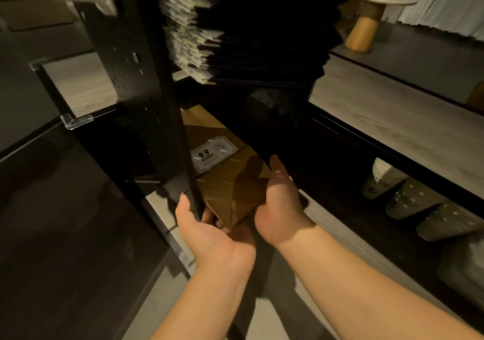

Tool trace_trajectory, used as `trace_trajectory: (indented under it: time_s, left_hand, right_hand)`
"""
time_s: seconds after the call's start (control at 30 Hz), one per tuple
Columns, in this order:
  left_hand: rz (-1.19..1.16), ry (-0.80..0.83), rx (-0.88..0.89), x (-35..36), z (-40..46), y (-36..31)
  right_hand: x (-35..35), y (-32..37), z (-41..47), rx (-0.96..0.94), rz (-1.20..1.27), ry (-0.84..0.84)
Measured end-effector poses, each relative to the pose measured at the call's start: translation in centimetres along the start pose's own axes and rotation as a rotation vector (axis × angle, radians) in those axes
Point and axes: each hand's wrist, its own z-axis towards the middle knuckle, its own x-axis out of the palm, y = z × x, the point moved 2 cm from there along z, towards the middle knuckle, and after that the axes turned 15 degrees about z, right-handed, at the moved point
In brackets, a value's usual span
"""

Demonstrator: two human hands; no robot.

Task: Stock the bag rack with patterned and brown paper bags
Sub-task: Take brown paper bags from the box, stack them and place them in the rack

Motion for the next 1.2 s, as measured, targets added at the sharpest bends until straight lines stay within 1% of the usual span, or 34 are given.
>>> trace_trajectory:
  time_s: [0.07, 0.1, 0.13, 0.2, 0.3, 0.43, 0.5, 0.57, 0.67, 0.73, 0.83, 0.93, 1.13, 1.2]
  left_hand:
    - [-0.01, -0.013, -0.039, -0.3, -0.3, 0.5]
    - [-0.006, -0.026, -0.058, -0.5, -0.5, 0.8]
    - [-0.001, -0.038, -0.074, -0.7, -0.6, 1.0]
    - [0.003, -0.037, -0.087, -0.9, -1.1, 1.3]
    - [-0.018, -0.025, -0.099, -1.1, -1.8, 2.1]
    - [-0.043, -0.037, -0.123, -1.4, -3.0, 4.2]
    - [-0.048, -0.012, -0.138, -1.5, -3.9, 5.5]
    - [-0.043, 0.029, -0.147, -1.5, -4.6, 6.7]
    - [0.006, 0.119, -0.159, -0.8, -6.5, 9.1]
    - [0.081, 0.199, -0.166, 0.0, -8.4, 11.2]
    - [0.193, 0.297, -0.184, 1.5, -11.9, 14.8]
    - [0.278, 0.378, -0.238, 3.1, -15.8, 18.9]
    - [0.454, 0.527, -0.33, 4.4, -23.3, 26.9]
    - [0.508, 0.6, -0.355, 4.5, -25.8, 29.6]
  right_hand:
    - [-0.5, -1.3, -0.2, -0.02, -0.016, 0.025]
    - [-0.4, -1.7, -1.1, -0.034, -0.093, 0.005]
    - [-0.3, -2.1, -1.4, 0.004, -0.091, -0.016]
    - [-0.2, -2.4, -1.6, 0.001, -0.058, -0.03]
    - [-0.9, -1.9, -1.8, -0.058, 0.033, -0.071]
    - [-2.7, -1.2, -2.6, -0.011, -0.011, -0.093]
    - [-4.2, 0.1, -3.9, -0.043, -0.053, -0.114]
    - [-5.8, 1.9, -5.3, -0.08, -0.058, -0.094]
    - [-8.3, 5.5, -8.5, -0.152, -0.097, -0.013]
    - [-10.3, 8.4, -10.6, -0.254, -0.197, -0.008]
    - [-13.4, 13.0, -14.0, -0.406, -0.277, -0.001]
    - [-17.2, 17.2, -17.1, -0.533, -0.324, -0.036]
    - [-25.7, 23.4, -24.9, -0.689, -0.347, -0.094]
    - [-28.8, 25.0, -27.4, -0.73, -0.335, -0.129]
